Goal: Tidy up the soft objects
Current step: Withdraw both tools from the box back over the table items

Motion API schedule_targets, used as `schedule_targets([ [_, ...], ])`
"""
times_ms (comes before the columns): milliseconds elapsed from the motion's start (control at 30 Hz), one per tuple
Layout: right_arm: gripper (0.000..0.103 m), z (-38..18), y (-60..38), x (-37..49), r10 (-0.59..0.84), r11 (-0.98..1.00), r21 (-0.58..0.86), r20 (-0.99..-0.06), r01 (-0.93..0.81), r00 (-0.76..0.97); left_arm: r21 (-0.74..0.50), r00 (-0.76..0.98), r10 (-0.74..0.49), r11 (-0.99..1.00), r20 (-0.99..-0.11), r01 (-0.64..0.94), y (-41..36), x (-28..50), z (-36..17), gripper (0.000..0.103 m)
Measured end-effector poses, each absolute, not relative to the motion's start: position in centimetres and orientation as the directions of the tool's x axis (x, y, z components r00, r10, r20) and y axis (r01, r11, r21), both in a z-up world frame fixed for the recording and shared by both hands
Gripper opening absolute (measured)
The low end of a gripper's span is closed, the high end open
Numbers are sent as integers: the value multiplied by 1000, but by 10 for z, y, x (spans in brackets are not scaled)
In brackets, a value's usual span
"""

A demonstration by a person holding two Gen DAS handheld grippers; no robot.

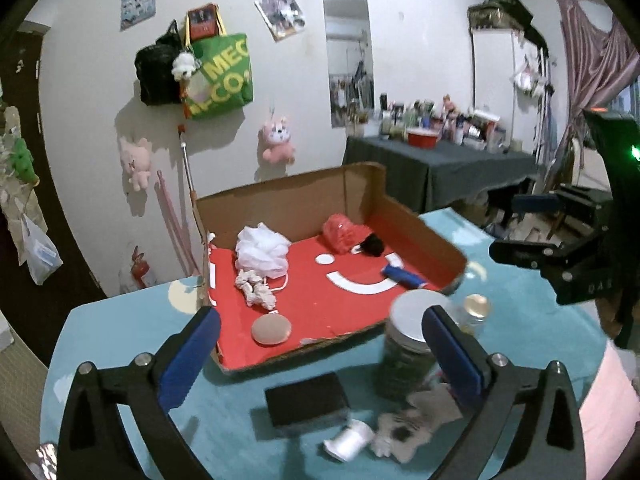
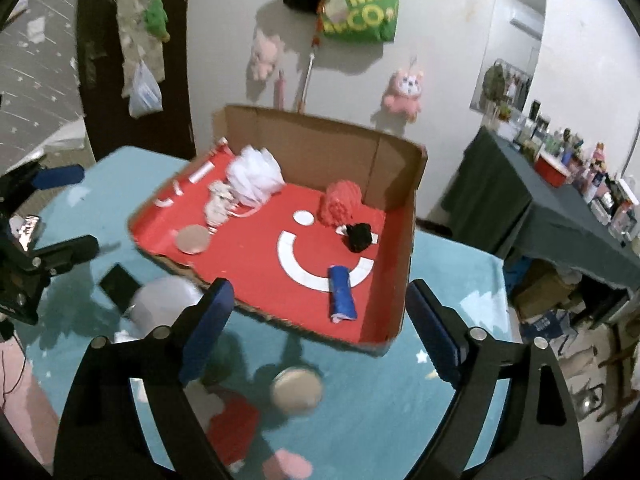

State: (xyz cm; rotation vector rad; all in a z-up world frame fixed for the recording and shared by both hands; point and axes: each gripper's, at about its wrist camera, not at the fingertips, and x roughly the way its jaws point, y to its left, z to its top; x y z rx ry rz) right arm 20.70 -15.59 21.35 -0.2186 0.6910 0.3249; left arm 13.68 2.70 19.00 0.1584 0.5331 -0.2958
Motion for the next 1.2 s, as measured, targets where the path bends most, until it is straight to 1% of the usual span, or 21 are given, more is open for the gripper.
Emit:
schedule_targets([
  [167, 89, 228, -154, 152, 243, 925, -107, -568, -364, 786, 54, 851, -247, 951, -463, 305, 26, 99, 188, 103],
  [233, 96, 230, -155, 132, 249, 928, -106, -535, -357, 807, 46, 865, -246, 955, -437, 294, 25, 85, 185, 103],
  [300, 98, 229, -156, 114, 261, 933, -85, -508, -349, 821, 42, 879, -242, 958, -410, 284, 23, 72, 180, 103],
  [400, 98, 224, -160, 97, 263, 943, -53, -487, -328, 833, 28, 886, -248, 960, -392, 280, 20, 58, 172, 103],
  [500, 98, 215, -162, 84, 254, 951, -40, -465, -307, 848, 39, 906, -216, 968, -363, 247, 17, 47, 162, 103],
  [667, 98, 193, -162, 70, 217, 965, -33, -448, -259, 867, 34, 918, -181, 978, -354, 206, 16, 40, 141, 103],
  [800, 98, 169, -160, 65, 201, 972, -18, -458, -235, 866, 30, 908, -161, 982, -386, 187, 14, 45, 119, 103],
  [900, 98, 151, -158, 65, 174, 977, -28, -471, -212, 865, 25, 887, -156, 982, -436, 185, 14, 54, 101, 103],
  [967, 98, 137, -157, 69, 165, 979, -20, -498, -201, 851, 30, 877, -142, 984, -459, 176, 15, 59, 92, 103],
  [1100, 98, 116, -162, 81, 188, 979, 45, -561, -196, 807, 44, 859, -118, 986, -499, 161, 19, 71, 77, 103],
  [1200, 98, 104, -165, 88, 185, 981, 60, -588, -186, 787, 36, 843, -111, 988, -527, 153, 23, 80, 68, 103],
])
